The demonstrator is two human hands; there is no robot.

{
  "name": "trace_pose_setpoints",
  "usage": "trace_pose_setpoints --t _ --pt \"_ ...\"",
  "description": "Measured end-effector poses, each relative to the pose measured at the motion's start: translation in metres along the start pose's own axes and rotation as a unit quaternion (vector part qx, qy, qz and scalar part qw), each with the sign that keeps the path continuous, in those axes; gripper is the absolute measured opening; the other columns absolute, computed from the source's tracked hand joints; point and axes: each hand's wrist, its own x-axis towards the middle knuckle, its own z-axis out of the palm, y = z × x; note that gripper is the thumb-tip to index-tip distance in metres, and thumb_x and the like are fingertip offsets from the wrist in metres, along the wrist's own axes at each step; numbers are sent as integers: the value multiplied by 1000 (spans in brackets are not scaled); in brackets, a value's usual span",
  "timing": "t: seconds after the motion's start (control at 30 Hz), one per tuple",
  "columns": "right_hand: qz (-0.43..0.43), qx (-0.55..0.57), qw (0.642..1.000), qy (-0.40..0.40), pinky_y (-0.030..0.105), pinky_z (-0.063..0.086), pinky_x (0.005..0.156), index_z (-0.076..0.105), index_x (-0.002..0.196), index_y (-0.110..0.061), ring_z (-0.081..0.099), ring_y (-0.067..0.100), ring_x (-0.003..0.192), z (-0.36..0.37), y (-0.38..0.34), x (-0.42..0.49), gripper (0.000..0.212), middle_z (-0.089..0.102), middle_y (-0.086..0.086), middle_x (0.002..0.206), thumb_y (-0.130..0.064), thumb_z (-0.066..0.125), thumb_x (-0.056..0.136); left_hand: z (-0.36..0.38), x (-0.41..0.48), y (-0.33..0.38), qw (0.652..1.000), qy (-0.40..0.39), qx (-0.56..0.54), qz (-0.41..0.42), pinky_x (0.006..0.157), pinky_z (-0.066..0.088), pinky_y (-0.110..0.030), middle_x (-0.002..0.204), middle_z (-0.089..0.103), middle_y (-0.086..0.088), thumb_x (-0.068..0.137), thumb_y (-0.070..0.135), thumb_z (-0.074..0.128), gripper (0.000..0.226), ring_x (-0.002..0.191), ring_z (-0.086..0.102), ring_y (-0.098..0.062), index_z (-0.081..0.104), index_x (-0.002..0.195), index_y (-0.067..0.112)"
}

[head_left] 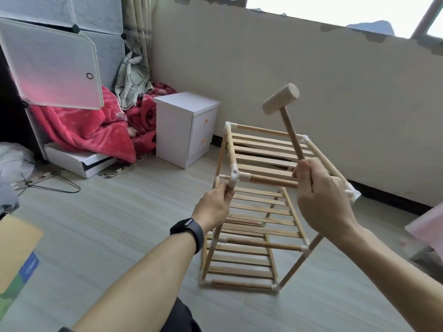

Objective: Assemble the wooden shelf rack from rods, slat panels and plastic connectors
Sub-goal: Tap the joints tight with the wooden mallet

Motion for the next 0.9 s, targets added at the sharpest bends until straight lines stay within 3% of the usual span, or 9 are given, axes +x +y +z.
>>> trace_pose_setpoints --t 0.07,0.1,0.23,0.4,0.5,0.6,0.73,0.8,0.9 --pt "46 -133 975 -174 30 51 46 57 84 -26 56 14 48 7 5 -7 40 61 -3 60 -48 32 106 0 -1 1 1000 2 -1 -3 75 56 -48 89 63 -1 108 43 35 26 81 61 -21 53 109 24" --pt "66 -148 966 -203 33 51 48 61 83 -26 57 12 50 8 9 -7 41 63 -4 61 -48 34 105 0 -2 3 1000 3 -2 -5 75 56 -46 89 63 -2 108 41 35 27 82 62 -21 54 111 22" --pt "91 -19 994 -56 23 36 46 61 81 -28 57 5 51 1 19 -3 38 62 -8 57 -43 37 105 7 -9 22 999 18 38 4 59 48 -31 81 60 3 107 43 36 31 71 59 -14 57 111 21" --pt "216 52 974 -31 38 44 67 54 89 -18 57 19 79 16 43 -8 39 59 5 89 -42 30 109 5 -13 39 971 -184 104 110 76 58 -29 92 66 22 101 33 55 22 88 65 0 66 118 41" --pt "213 -29 977 -12 32 34 66 53 88 -19 51 10 79 18 69 -10 38 52 -1 93 -41 30 109 -14 6 36 989 -14 74 129 70 59 -29 89 69 17 97 32 57 16 82 68 -4 65 108 39" --pt "173 -89 981 -3 28 31 58 50 77 -21 53 15 69 16 92 -14 40 56 -1 76 -39 30 107 -32 37 28 988 148 -22 48 76 49 -24 107 60 12 92 21 62 31 103 64 -16 51 120 27" --pt "77 -106 991 -29 24 30 57 40 72 -32 47 8 62 2 116 -18 37 49 -10 65 -36 34 107 -36 75 19 992 86 -40 -78 92 38 -33 153 36 -11 87 16 68 81 136 41 -30 22 154 18" --pt "38 -111 992 -38 24 31 60 35 72 -35 45 8 62 -8 131 -23 36 45 -10 64 -35 35 108 -30 83 16 993 51 -61 -92 102 38 -39 160 29 -11 88 17 69 89 143 36 -31 14 158 20" --pt "101 -89 990 -51 32 33 63 44 70 -24 48 17 65 -27 153 -20 38 50 -3 67 -31 40 107 -13 86 15 993 10 -78 -93 107 39 -44 161 31 -6 91 16 67 88 141 39 -31 12 159 24"
